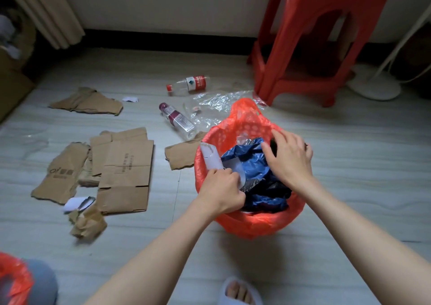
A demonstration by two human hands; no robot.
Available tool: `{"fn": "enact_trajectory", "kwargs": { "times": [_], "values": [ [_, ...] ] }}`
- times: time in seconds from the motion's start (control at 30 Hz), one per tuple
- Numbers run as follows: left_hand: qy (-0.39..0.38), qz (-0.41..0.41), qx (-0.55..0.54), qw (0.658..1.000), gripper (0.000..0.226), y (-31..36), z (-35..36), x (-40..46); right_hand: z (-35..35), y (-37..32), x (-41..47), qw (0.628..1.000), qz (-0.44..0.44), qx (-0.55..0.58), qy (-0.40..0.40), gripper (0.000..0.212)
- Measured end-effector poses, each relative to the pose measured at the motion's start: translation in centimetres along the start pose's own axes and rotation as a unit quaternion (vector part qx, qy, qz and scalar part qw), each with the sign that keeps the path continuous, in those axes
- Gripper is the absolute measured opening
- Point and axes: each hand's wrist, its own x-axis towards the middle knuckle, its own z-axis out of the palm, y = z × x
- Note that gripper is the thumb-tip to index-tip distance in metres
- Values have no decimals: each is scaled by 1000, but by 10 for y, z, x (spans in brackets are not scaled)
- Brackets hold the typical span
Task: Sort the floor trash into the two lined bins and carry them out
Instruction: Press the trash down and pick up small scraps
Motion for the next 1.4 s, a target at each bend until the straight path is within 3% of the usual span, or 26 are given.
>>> {"fn": "enact_trajectory", "kwargs": {
  "times": [0.2, 0.37, 0.53, 0.63, 0.77, 0.9, 0.97, 1.03, 1.13, 1.23, 1.4],
  "values": [
    [-9, 18, 22, 1000, 54, -5, -6, -8, 15, -8, -19, 984, -123, -54, -121, 62],
    [-57, 22, 17, 998, 46, -16, -14, -16, 41, 7, -24, 945, -125, -130, -272, 69],
    [56, 10, -107, 993, 26, -28, -16, -12, 62, 12, -21, 919, -92, -173, -342, 73],
    [84, 7, -150, 985, 21, -35, -12, -11, 71, 7, -17, 915, -81, -173, -355, 74],
    [151, 7, -215, 965, 22, -39, -15, -13, 65, 3, -17, 934, -73, -159, -312, 74],
    [206, 11, -248, 946, 19, -41, -23, -17, 43, -8, -20, 967, -124, -162, -151, 72],
    [234, 13, -255, 938, 17, -40, -24, -19, 38, -15, -23, 968, -176, -168, -62, 81],
    [254, 17, -254, 933, 16, -36, -22, -21, 41, -18, -27, 963, -215, -164, -20, 87],
    [277, 25, -276, 920, 19, -30, -21, -24, 59, -15, -31, 958, -218, -157, -99, 72],
    [268, -15, -360, 893, 22, -26, -25, -20, 75, -8, -24, 939, -132, -157, -275, 71],
    [237, -120, -551, 791, 37, -28, -14, 4, 105, -5, -14, 894, -127, -215, -372, 83]
  ]
}}
